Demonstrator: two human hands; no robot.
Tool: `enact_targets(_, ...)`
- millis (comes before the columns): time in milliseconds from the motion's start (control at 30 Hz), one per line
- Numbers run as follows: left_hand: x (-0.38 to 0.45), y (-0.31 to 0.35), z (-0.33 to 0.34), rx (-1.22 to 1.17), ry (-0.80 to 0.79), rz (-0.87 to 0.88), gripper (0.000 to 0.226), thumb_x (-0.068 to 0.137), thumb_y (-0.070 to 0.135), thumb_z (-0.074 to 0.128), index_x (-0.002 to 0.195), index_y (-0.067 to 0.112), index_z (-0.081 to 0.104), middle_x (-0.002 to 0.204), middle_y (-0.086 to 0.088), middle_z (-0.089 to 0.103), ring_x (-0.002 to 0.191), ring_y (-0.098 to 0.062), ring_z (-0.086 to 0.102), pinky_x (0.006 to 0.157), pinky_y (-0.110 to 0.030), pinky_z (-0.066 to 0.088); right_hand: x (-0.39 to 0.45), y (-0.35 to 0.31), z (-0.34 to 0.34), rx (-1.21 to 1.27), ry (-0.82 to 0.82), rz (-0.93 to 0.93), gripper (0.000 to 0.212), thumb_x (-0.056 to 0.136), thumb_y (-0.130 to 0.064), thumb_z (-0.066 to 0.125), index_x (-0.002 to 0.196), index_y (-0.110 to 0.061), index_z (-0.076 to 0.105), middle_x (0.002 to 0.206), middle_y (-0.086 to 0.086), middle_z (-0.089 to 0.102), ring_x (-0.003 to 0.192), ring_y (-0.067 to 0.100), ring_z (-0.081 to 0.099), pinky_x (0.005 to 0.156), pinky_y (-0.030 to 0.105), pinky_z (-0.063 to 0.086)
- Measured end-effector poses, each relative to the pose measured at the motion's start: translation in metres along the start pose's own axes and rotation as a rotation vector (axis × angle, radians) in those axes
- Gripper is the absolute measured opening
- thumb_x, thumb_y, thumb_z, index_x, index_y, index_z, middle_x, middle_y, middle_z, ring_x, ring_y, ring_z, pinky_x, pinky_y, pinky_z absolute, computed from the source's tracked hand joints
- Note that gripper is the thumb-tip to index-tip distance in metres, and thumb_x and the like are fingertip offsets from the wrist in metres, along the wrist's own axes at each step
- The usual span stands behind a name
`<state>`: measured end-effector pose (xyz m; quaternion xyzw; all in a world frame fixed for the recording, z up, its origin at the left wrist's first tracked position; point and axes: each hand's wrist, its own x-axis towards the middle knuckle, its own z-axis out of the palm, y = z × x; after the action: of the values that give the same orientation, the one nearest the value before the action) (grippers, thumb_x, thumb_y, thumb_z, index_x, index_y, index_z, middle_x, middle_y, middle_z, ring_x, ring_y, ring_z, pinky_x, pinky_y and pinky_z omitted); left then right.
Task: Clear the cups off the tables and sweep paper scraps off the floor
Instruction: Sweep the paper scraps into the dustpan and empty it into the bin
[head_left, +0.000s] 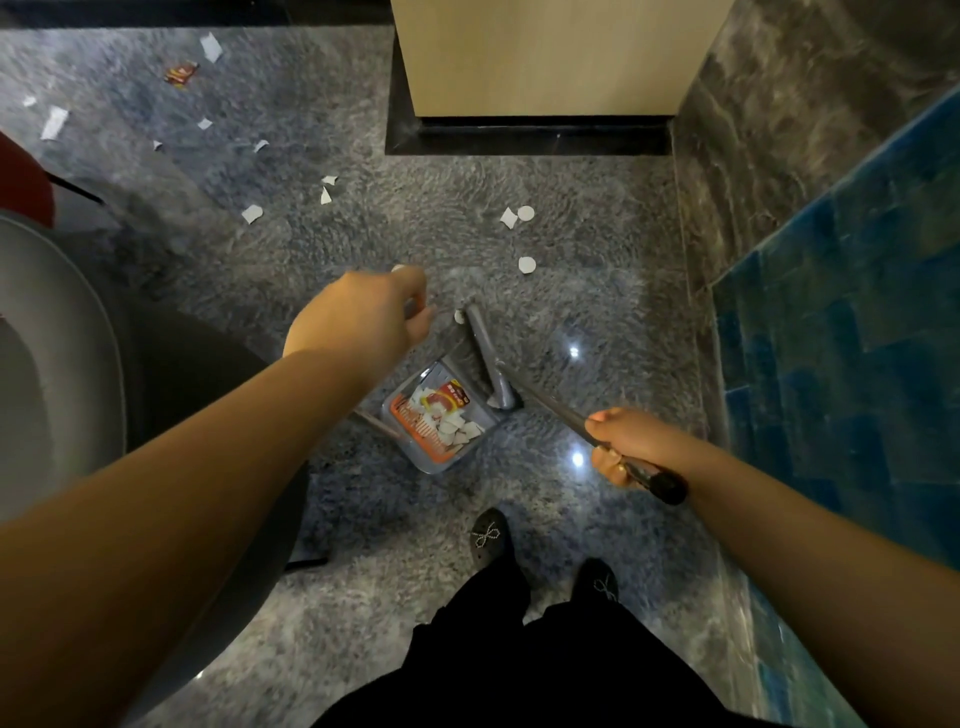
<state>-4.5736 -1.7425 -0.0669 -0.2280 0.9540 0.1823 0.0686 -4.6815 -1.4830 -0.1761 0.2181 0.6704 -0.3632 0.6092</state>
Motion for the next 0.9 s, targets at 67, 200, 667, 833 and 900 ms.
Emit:
enact_targets(67,-0.002,-0.002,0.001,0.002,0.007,0.005,0.015,0.095,0.032,0.057,0.094,0.018,0.056,0.081,-0.010,0.065,0.072,-0.034,0.060,0.063,-0.046,0.055,-0.007,0.003,0.002,0.069,-0.022,0.001,0.025,0.105,-0.022,0.035,0.081,-0.021,0.041,0.040,0.001,0.038,0.027,0.007,0.032,0.031,0.011,0.026)
enact_targets(200,-0.007,-0.004,0.002,-0.004,0.014,0.002,0.014,0.096,0.032,0.057,0.091,0.019,0.055,0.080,-0.011,0.065,0.071,-0.034,0.060,0.062,-0.046,0.054,-0.018,0.002,0.002,0.044,-0.053,-0.033,0.019,0.105,-0.021,0.034,0.089,-0.019,0.043,0.042,0.001,0.037,0.028,0.008,0.031,0.032,0.012,0.026)
enact_targets(667,-0.024,-0.044,-0.011,-0.124,0.157,-0.133,0.009,0.090,0.030,0.062,0.089,0.022,0.057,0.081,-0.009,0.066,0.076,-0.034,0.061,0.064,-0.038,0.050,-0.035,-0.027,-0.001,-0.119,0.018,-0.181,0.029,0.104,-0.018,0.036,0.076,-0.018,0.035,0.050,0.006,0.032,0.028,0.008,0.028,0.036,0.012,0.027)
enact_targets(833,-0.010,-0.061,-0.021,-0.119,0.200,-0.205,0.010,0.090,0.035,0.062,0.087,0.027,0.057,0.071,0.001,0.055,0.067,-0.024,0.054,0.061,-0.032,0.040,-0.032,-0.055,0.001,-0.174,0.051,-0.220,0.033,0.104,-0.015,0.036,0.072,-0.017,0.033,0.053,0.006,0.030,0.028,0.010,0.027,0.035,0.012,0.027)
enact_targets(900,0.002,-0.067,-0.026,-0.112,0.213,-0.217,0.012,0.090,0.034,0.063,0.087,0.025,0.057,0.068,0.000,0.054,0.064,-0.024,0.050,0.060,-0.032,0.039,-0.027,-0.074,0.000,-0.242,0.073,-0.228,0.029,0.103,-0.014,0.038,0.074,-0.016,0.035,0.052,0.007,0.032,0.031,0.014,0.029,0.036,0.015,0.027)
